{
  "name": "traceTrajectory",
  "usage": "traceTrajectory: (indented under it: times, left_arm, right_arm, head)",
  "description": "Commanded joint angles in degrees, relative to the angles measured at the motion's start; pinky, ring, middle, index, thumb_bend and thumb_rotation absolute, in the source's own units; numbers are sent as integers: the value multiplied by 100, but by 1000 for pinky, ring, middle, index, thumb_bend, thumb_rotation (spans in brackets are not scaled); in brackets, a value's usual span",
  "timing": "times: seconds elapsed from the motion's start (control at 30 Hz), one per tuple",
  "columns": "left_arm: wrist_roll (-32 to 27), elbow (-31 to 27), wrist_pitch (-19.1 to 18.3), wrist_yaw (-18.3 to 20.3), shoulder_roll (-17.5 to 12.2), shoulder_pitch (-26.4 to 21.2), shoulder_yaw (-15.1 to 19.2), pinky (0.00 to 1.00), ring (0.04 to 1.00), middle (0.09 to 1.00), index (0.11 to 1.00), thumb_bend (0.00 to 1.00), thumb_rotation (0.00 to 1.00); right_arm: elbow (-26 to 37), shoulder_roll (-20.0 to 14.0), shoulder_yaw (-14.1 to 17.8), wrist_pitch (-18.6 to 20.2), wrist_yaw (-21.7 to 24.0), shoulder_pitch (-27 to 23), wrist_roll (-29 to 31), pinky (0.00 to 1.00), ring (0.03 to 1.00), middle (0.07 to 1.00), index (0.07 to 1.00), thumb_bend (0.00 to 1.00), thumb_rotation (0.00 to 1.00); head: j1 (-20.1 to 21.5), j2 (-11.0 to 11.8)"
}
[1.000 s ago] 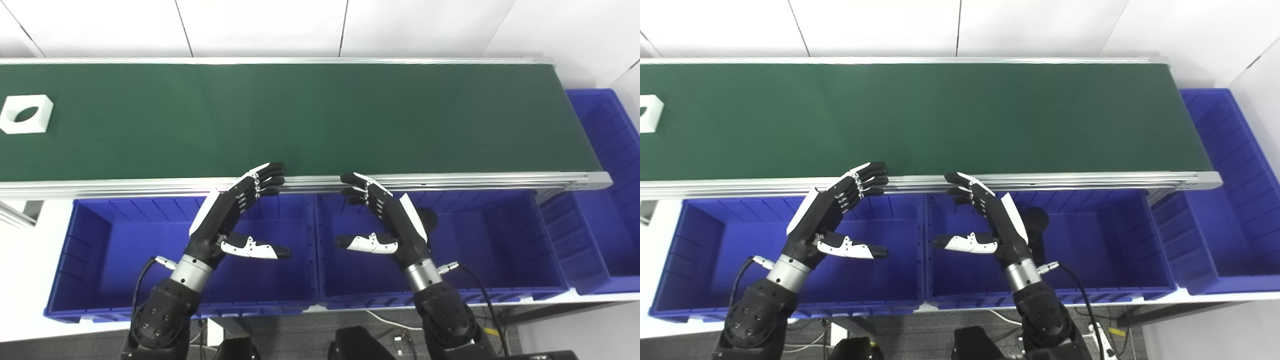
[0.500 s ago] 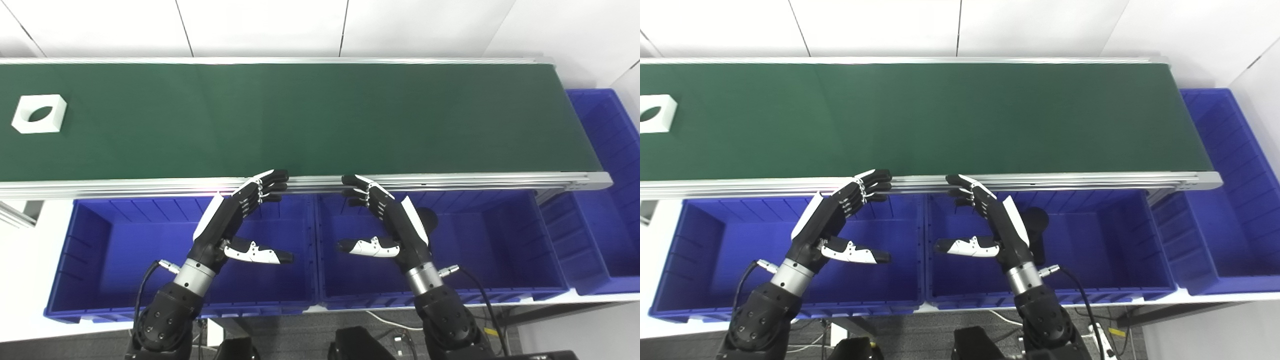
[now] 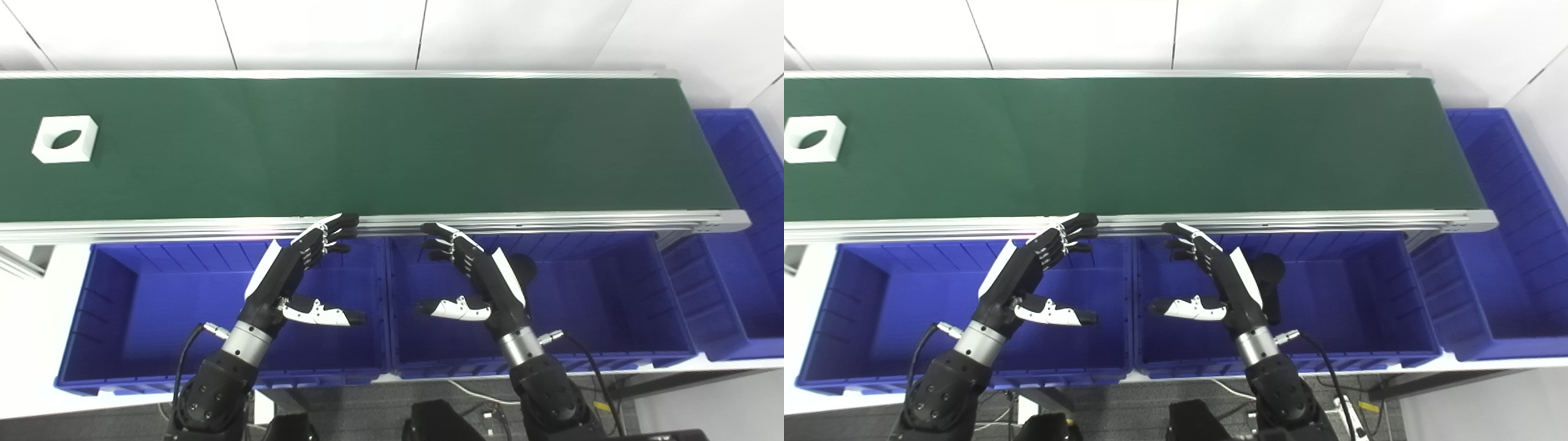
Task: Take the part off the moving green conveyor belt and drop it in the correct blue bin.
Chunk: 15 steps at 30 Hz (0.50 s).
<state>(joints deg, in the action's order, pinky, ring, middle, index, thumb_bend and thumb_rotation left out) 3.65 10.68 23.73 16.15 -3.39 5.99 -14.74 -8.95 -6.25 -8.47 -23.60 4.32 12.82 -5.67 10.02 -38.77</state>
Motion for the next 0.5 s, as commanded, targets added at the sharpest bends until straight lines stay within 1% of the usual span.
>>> traceTrajectory:
  times: [0.0,0.17,0.27,0.4,0.47]
  left_arm:
    - [31,12,273,-87,35,-52,-25,740,811,850,822,1000,192]
    - [30,128,311,-91,9,-66,-66,739,814,852,817,1000,188]
    - [-22,169,313,-59,-6,-81,-80,762,825,861,826,1000,179]
    - [59,193,306,-137,-13,-99,-87,747,820,856,821,1000,185]
    - [110,198,312,-201,-17,-114,-96,741,820,853,817,1000,186]
  right_arm:
    - [-12,-29,-24,-332,-60,-68,56,724,796,860,812,1000,433]
    - [-135,-61,-74,-332,-50,-99,135,731,800,865,810,1000,439]
    - [-165,-56,-75,-332,-37,-119,177,742,802,863,812,1000,436]
    - [-236,-68,-107,-332,-79,-164,164,744,800,863,808,1000,432]
    - [-294,-74,-127,-332,-124,-197,145,736,797,862,804,1000,425]
  head:
    - [-19,43]
    - [-60,90]
    - [-92,91]
    - [-162,130]
    - [-285,193]
